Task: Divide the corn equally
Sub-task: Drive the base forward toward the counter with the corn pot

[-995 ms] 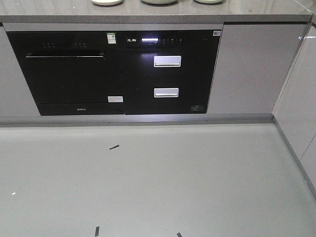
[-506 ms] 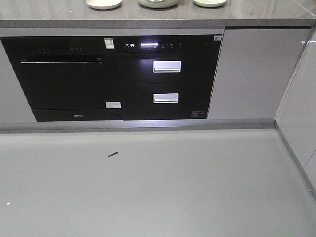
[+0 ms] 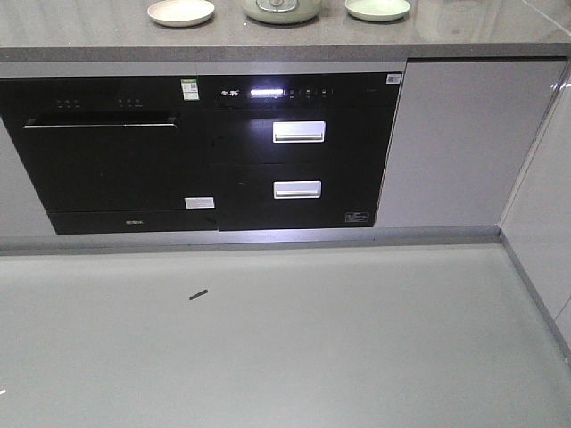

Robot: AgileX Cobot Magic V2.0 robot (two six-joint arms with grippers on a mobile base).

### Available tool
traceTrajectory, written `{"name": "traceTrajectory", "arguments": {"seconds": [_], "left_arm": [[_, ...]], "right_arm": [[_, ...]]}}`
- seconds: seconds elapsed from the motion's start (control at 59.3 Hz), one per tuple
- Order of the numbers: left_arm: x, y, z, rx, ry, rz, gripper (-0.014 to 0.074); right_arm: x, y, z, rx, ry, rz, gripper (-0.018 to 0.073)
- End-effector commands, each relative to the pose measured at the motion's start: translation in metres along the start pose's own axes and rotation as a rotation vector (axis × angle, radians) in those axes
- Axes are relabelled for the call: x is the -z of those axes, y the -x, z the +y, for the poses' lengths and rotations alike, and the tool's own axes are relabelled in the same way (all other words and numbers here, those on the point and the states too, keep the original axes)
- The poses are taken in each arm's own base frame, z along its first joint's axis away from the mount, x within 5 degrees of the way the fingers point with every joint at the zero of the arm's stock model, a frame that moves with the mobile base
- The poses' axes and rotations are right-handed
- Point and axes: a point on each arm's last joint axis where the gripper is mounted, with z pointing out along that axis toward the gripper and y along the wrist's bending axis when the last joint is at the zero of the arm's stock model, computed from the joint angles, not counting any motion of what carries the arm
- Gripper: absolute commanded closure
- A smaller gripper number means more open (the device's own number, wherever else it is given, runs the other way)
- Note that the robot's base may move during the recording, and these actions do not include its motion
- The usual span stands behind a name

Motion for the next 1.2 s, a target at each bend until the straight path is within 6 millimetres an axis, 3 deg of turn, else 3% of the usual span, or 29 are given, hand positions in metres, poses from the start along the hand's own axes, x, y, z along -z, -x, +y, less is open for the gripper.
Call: {"name": "traceTrajectory", "arguments": {"seconds": [0.0,1.181], "left_arm": [[0.0010,0.0030,0.0021,0.013,0.027,-0.072,0.0603],[0.0010,0.0030,0.0021,0.013,0.027,-0.072,0.0603]], "right_arm": [[0.0006,0.0032,0.0006,0.010,0.006,-0.069,0.0562],[0.0006,0.0032,0.0006,0.010,0.006,-0.069,0.0562]]}}
